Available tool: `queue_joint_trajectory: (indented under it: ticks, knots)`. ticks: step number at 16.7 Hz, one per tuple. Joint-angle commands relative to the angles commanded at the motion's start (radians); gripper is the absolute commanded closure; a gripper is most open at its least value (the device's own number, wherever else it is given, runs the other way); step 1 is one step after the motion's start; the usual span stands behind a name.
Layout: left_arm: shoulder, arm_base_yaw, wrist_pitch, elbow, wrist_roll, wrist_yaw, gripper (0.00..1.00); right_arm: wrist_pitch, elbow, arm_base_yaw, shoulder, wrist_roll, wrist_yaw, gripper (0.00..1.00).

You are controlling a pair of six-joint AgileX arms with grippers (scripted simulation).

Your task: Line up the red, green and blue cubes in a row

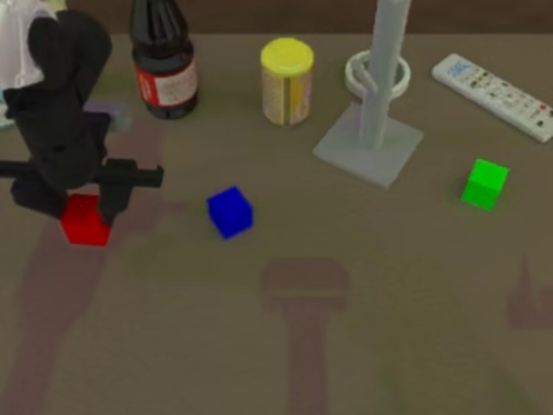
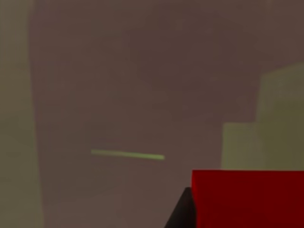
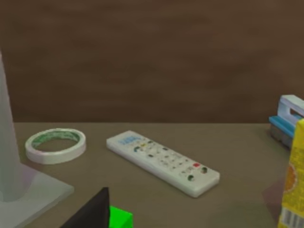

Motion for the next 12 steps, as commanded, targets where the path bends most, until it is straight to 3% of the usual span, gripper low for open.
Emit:
queue_joint_trajectory:
  ticks: [7, 12]
  knots:
    - [-0.011, -0.018, -0.024, 0.018, -0.013, -0.001, 1.00, 0.000, 0.000, 0.000, 0.000, 0.000, 0.000, 0.00]
    - [-0.009, -0.175, -0.061, 0.044, -0.216, -0.008, 1.00, 0.000, 0.000, 0.000, 0.000, 0.000, 0.000, 0.00]
